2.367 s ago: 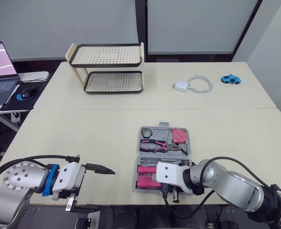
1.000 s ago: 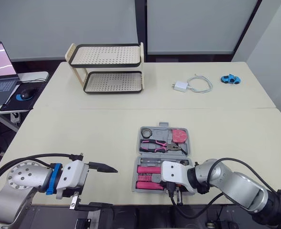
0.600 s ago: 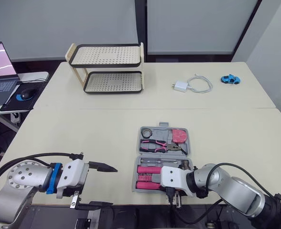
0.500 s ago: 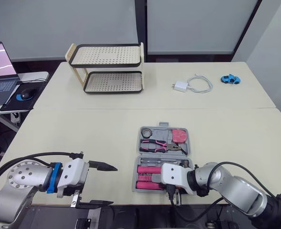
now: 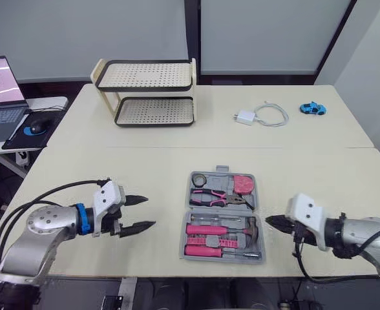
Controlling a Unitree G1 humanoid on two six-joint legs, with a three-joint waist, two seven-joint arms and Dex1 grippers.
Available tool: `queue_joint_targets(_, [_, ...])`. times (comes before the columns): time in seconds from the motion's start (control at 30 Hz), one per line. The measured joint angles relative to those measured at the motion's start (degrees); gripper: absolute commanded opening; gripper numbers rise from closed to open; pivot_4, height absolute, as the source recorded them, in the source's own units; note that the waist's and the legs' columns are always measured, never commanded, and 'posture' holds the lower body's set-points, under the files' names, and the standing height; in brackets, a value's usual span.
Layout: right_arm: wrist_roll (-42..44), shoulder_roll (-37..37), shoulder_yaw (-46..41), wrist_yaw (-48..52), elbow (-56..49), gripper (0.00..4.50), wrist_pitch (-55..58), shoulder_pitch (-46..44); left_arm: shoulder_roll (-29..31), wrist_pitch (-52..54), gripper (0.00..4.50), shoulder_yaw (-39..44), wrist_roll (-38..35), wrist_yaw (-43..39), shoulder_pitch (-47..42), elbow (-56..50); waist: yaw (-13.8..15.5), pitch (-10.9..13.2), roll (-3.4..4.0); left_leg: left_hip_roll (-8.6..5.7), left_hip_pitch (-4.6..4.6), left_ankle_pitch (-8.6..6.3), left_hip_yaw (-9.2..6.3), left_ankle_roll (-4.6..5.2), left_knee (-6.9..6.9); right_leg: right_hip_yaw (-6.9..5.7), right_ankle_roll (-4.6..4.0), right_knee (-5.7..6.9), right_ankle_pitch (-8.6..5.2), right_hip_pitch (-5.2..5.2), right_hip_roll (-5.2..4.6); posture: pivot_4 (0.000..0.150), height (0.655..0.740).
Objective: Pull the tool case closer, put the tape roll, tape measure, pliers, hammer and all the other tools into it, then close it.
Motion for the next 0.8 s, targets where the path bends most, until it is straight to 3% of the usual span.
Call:
queue_joint_targets(0.33, [-10.26,1.96,9.04,-1.21,18.36,0.00,-11.13,-6.47,-7.91,-6.17,0.04,-11.34,9.40,0.32,-11.77,15.64,-0.27,0.00,-0.01,-0.03,0.01,0.03,0.06,-0.05,0.02,0.05,0.00,0.00,0.00,-0.03,0.01,0.150,0.7318])
queue_joint_targets(0.8, [-14.50,7.34,15.87,-0.36,30.04,0.00,-16.09,-15.80,-14.87,-11.37,0.01,-16.15,15.10,1.21,-15.91,23.47,-0.27,0.00,-0.01,-0.03,-0.02,0.13,0.01,-0.23,0.06,0.03,0.01,0.01,0.01,-0.05,-0.01,0.150,0.7318])
